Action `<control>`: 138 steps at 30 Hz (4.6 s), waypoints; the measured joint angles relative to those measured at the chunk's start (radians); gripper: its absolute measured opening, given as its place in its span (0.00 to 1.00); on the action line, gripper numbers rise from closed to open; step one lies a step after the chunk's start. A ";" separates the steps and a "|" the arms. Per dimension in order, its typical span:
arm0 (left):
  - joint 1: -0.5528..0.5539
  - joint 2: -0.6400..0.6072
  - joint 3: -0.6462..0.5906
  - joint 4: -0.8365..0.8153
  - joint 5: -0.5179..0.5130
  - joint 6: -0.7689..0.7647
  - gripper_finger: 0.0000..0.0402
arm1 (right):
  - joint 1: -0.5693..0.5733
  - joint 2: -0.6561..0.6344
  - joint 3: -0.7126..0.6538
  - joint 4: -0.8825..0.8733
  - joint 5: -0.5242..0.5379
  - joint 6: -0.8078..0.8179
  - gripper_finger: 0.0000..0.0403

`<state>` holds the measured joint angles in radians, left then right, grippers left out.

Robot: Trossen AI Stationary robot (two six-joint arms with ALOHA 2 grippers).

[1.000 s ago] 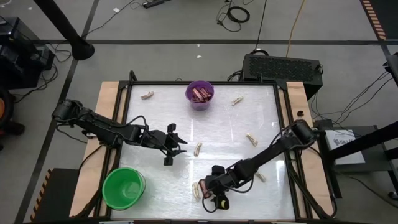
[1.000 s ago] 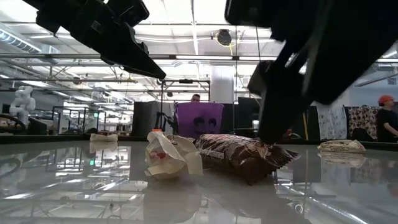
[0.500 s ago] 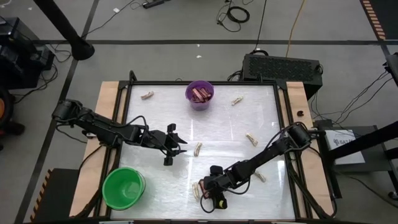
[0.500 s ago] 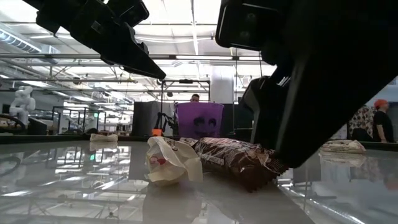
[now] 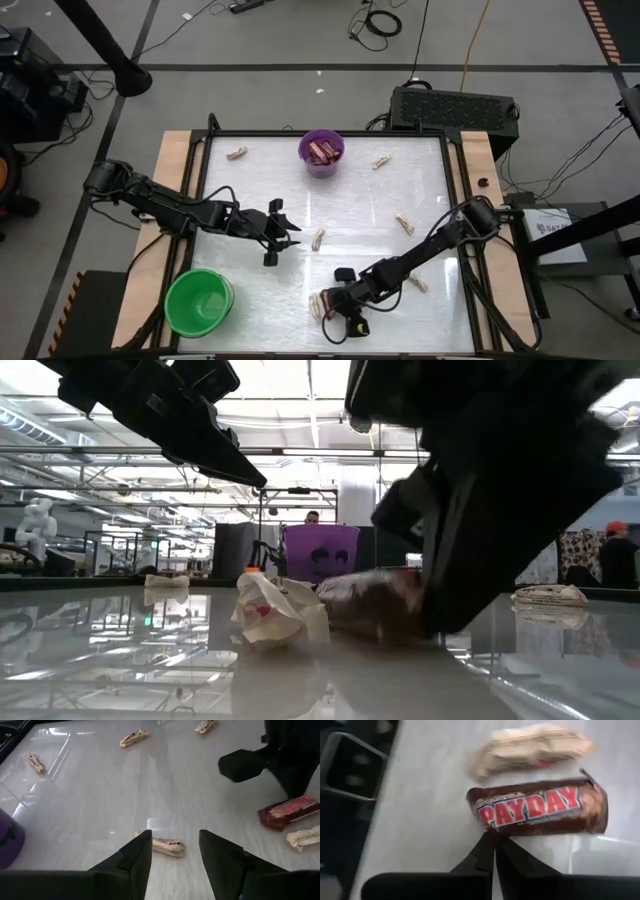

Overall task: Sort candy by brand, put in halloween buckets
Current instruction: Put the brown chocolate into the purple bucket, then put the white chocolate into the green bucket

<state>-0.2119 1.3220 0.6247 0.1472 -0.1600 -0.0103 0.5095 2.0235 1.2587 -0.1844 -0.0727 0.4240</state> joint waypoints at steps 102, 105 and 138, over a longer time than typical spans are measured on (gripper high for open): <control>0.063 0.479 0.269 -0.082 -0.092 -0.509 0.43 | -0.160 -0.605 -0.522 0.157 0.150 -0.235 0.34; 0.061 0.495 0.278 -0.080 -0.076 -0.508 0.43 | -0.151 -0.608 -0.522 0.160 0.151 -0.232 0.34; 0.026 0.293 0.403 -0.458 -0.047 -0.272 0.01 | -0.151 -0.608 -0.522 0.170 0.151 -0.234 0.34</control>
<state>-0.1859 1.6147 1.0274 -0.3109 -0.2073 -0.2823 0.3580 1.4155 0.7368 -0.0140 0.0784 0.1902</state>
